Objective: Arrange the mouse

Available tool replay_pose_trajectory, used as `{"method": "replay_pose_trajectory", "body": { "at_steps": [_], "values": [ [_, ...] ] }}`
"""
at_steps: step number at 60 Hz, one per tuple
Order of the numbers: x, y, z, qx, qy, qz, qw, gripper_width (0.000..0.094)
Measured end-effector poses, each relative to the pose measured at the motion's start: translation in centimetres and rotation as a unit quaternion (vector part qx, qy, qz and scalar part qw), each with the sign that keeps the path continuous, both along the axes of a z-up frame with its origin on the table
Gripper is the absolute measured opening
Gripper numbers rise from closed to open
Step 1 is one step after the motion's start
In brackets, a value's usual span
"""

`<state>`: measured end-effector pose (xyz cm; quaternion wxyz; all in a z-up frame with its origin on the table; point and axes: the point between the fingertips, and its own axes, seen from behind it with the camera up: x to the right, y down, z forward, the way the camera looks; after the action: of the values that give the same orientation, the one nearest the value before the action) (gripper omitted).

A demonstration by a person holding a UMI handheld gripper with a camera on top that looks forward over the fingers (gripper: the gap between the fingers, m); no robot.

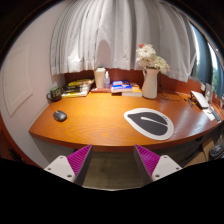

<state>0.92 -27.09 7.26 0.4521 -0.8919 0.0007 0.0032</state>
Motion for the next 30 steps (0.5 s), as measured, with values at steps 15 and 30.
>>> {"method": "replay_pose_trajectory", "body": {
  "at_steps": [15,30],
  "values": [
    [-14.4,2.5,-6.3,-0.06,0.013,0.079,0.995,0.0833],
    [-23.9,10.9,-8.1,-0.078,0.014,0.096,0.992,0.0841]
  ]
}}
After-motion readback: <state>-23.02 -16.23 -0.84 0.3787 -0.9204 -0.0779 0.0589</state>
